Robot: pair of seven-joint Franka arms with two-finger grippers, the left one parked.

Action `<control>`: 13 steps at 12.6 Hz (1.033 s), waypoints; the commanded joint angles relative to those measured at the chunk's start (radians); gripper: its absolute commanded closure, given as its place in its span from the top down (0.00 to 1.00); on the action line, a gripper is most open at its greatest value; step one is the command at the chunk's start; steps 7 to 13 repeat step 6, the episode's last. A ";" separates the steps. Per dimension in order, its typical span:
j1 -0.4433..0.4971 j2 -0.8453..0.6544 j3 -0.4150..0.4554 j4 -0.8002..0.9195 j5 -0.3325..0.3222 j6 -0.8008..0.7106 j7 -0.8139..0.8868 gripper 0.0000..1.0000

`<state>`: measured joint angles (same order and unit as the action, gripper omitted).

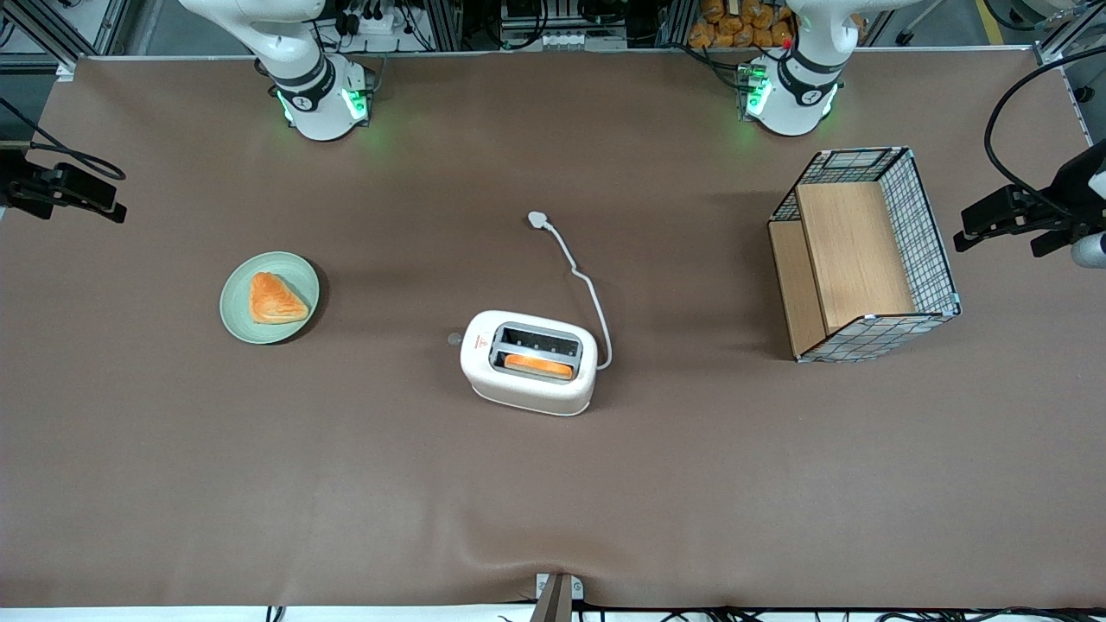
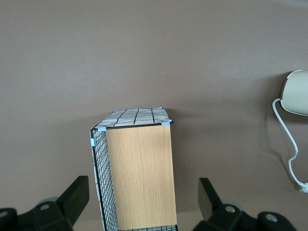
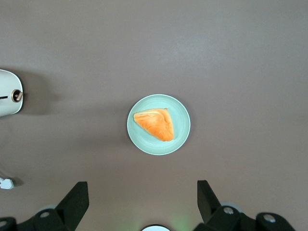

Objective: Press toaster button with right arm

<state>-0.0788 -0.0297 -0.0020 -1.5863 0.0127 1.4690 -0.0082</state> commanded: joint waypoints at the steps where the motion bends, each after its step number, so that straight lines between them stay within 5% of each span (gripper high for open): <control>1: -0.021 0.002 0.020 0.017 -0.017 -0.007 0.013 1.00; 13: -0.030 0.001 0.020 0.017 -0.013 -0.007 0.013 1.00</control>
